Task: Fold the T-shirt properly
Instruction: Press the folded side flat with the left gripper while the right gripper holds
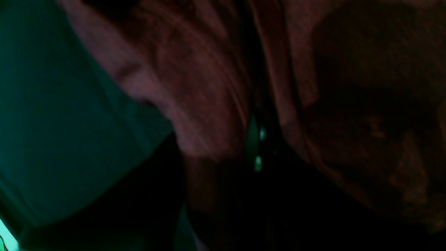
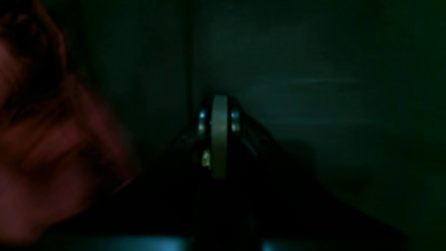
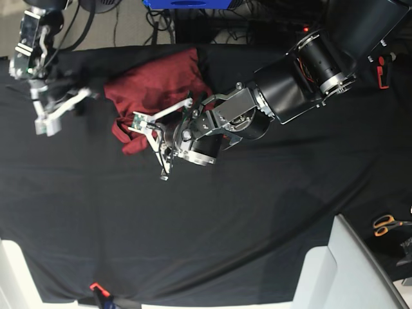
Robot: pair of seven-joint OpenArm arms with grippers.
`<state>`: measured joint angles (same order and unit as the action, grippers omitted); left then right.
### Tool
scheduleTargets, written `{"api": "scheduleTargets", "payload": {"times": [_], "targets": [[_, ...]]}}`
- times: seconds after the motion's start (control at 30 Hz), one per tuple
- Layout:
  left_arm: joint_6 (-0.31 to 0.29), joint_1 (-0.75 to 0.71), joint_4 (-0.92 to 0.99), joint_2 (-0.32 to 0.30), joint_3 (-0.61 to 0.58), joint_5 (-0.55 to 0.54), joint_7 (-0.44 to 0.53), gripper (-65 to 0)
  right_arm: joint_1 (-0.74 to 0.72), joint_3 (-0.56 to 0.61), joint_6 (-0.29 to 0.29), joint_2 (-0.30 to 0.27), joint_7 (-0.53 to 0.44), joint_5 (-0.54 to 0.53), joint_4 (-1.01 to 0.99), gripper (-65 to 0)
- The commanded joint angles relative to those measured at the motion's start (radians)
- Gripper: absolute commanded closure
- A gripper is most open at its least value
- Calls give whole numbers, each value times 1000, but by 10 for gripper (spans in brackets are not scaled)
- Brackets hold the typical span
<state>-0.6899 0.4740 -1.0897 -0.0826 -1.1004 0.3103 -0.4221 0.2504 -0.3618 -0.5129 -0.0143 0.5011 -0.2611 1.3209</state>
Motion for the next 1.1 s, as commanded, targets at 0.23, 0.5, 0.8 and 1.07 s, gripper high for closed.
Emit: {"api": "scheduleTargets", "payload": {"times": [0.23,0.5,0.8,1.07], "targets": [[-8,22,-10,8,6,3,1,0,83,59,44,55,84,30,133,-6],[-8,33,-10,8,6,3,2,0,112,70,49,78,80,30,134,-6],[-8,62,-10,8,-4,3,38,0,158,102,49,106,81,32,190,-6],[-8,59,55,22,-4,5,91,0,177,192,130,106,78,30,216,-6]]}}
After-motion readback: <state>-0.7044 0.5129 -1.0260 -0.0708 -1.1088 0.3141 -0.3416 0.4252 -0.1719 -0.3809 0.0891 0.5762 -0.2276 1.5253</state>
